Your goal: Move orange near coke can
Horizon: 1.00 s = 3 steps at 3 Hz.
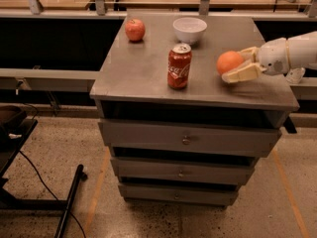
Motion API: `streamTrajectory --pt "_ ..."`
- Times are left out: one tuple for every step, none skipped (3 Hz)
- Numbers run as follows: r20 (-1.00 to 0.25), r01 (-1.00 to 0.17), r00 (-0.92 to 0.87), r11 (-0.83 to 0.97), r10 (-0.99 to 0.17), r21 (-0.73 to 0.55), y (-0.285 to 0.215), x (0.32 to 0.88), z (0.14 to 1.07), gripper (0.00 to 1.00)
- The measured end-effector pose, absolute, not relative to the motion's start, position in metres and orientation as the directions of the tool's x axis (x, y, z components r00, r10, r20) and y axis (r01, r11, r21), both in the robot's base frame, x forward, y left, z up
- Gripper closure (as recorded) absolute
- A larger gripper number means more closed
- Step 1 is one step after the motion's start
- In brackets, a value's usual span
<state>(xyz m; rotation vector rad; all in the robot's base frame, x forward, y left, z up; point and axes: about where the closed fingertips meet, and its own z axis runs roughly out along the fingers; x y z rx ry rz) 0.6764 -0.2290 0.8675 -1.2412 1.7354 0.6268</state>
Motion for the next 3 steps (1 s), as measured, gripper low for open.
streamTrajectory --pt "-0.869 -0.958 -0.109 0.284 -0.483 -0.038 -0.194 0.638 0.848 1.0" --pt "-0.879 -0.97 -0.108 0.244 -0.465 -0.01 -0.172 0.619 0.841 1.0" --pt "-0.897 -0.971 -0.101 0.24 -0.431 -0.006 -0.159 0.615 0.846 1.0"
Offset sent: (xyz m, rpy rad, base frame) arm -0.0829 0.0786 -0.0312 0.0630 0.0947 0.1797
